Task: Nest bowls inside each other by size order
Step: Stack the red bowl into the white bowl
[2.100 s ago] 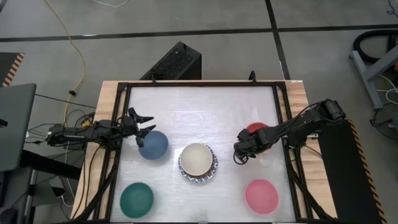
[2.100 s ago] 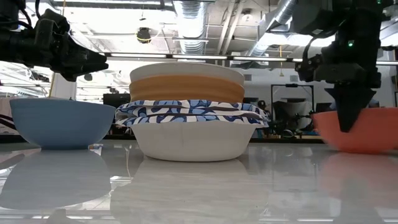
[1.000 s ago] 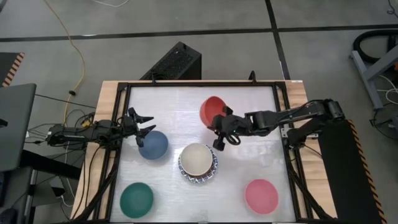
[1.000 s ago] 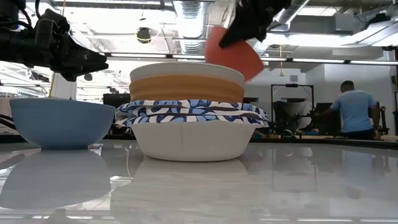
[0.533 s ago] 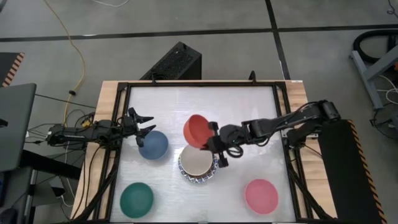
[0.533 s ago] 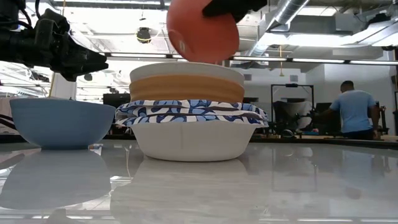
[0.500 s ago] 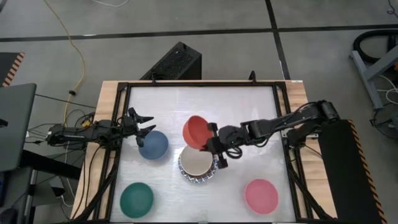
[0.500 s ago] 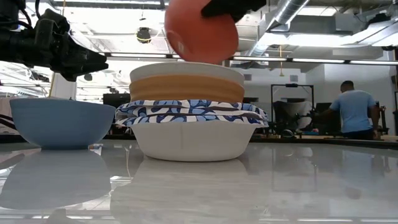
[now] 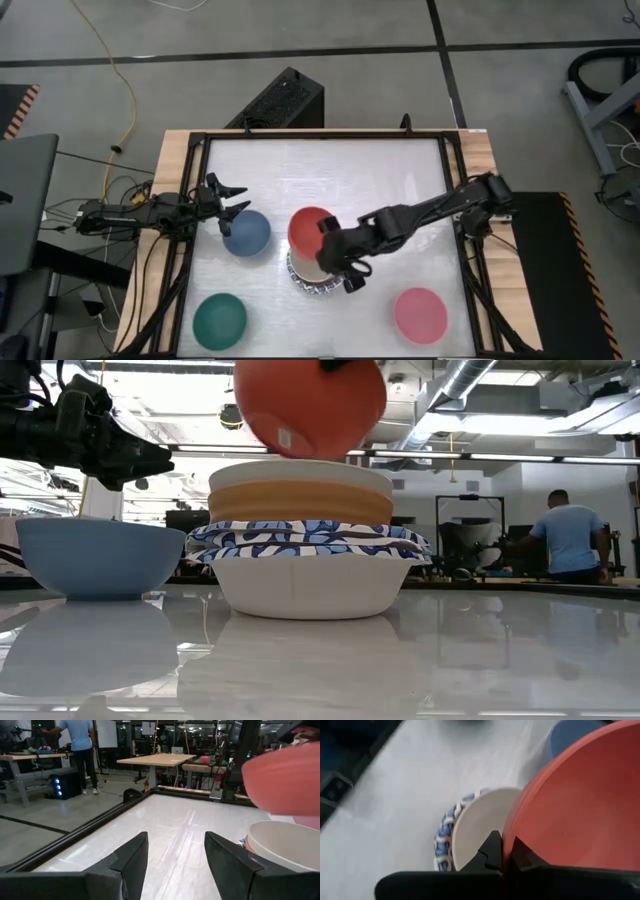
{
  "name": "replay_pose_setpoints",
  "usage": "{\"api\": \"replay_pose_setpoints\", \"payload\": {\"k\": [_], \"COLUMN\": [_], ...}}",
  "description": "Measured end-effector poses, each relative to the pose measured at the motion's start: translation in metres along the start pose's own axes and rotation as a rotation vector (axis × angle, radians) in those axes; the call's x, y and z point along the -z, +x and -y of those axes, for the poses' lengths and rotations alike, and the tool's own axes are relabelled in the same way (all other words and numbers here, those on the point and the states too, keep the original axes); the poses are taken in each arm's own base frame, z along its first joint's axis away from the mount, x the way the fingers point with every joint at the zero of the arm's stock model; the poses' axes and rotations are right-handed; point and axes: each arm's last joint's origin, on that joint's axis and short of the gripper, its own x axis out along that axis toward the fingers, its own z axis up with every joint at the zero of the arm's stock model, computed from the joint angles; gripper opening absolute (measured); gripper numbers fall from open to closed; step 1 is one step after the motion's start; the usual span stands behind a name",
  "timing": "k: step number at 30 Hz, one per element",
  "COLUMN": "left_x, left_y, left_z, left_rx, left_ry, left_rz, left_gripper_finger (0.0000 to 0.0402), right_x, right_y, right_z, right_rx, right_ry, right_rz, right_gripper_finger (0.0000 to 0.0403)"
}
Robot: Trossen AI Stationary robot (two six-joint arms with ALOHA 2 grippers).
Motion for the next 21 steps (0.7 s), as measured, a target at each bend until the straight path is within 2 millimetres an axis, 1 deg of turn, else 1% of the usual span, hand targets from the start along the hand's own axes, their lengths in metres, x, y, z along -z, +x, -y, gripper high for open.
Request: {"api": "replay_pose_setpoints", "payload": {"k": [4, 8, 13, 16, 21], "left_x": [0.000, 0.000, 0.000, 0.000, 0.000], "left_y": [0.000, 0.000, 0.000, 0.000, 0.000], "left_z": [0.000, 0.000, 0.000, 0.000, 0.000], "left_rx": [0.000, -0.001, -0.002, -0.002, -0.002], "left_ry": [0.000, 0.000, 0.000, 0.000, 0.000], "left_rz": [0.000, 0.000, 0.000, 0.000, 0.000], "left_gripper_finger": [0.0185, 0.0185, 0.0185, 0.0185, 0.0185], "right_x": [-0.010, -0.015, -0.019, -0.020, -0.020], "right_y": [0.009, 0.011, 0.013, 0.012, 0.011], "right_z": [-0.002, -0.008, -0.023, -0.030, -0.033], "right_rx": [0.009, 0.013, -0.007, -0.014, -0.016], "right_ry": [-0.048, -0.064, -0.093, -0.074, -0.024], "right_rz": [-0.074, -0.135, -0.136, -0.135, -0.133], "right_gripper_finger": [0.0008, 0.0008, 0.0008, 0.0008, 0.0008]}}
